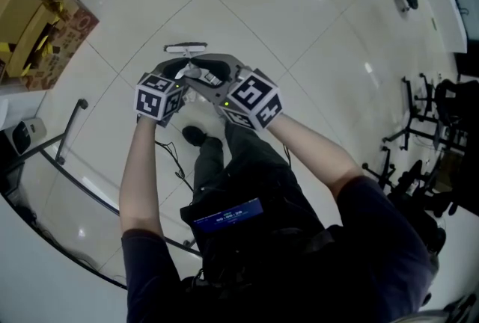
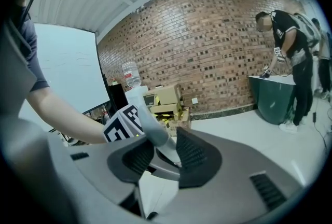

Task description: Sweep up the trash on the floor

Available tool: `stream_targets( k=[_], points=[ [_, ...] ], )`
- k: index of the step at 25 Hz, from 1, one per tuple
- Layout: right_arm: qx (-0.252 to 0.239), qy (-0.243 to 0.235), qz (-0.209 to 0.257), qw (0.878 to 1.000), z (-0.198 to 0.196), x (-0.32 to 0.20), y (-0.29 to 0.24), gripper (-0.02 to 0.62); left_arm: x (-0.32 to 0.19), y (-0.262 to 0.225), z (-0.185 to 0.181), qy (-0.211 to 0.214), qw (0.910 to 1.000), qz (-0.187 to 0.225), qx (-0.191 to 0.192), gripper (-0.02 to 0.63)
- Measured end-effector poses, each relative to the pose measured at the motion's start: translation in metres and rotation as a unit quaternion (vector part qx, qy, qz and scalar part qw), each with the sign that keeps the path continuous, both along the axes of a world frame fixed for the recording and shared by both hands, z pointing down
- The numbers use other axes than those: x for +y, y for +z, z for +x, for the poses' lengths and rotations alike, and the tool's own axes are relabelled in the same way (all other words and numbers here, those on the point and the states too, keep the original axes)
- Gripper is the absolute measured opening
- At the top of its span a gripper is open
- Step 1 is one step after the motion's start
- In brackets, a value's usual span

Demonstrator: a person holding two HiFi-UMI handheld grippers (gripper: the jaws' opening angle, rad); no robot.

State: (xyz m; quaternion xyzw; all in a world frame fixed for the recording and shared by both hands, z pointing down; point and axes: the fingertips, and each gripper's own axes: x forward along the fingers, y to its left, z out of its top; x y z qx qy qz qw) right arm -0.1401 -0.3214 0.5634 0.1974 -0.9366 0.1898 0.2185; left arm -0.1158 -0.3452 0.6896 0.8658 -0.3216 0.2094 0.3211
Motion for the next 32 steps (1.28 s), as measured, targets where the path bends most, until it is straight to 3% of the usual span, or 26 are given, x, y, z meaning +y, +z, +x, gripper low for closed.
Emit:
stream_targets(
  k=[14, 19, 26, 32],
  points=[
    [-0.002, -0.047, -0.007, 0.999, -0.002, 0.001, -0.006, 0.15, 0.003, -0.004, -0.001, -0.037, 0.9992, -0.018, -0.001, 0.106],
    [0.011, -0.065, -0.012, 0.998, -0.001, 0.003, -0.009, 0.15, 0.004, -0.007, 0.001, -0.011, 0.9993, -0.017, -0.03, 0.106],
    [0.008, -0.068, -0.018, 0.997, 0.0, 0.004, -0.014, 0.15, 0.01, -0.011, 0.003, -0.008, 0.9992, -0.016, -0.036, 0.106],
    [-0.013, -0.073, 0.007, 0.997, -0.002, -0.001, -0.025, 0.15, 0.007, -0.02, 0.0, -0.012, 0.9976, 0.022, -0.065, 0.104]
  ],
)
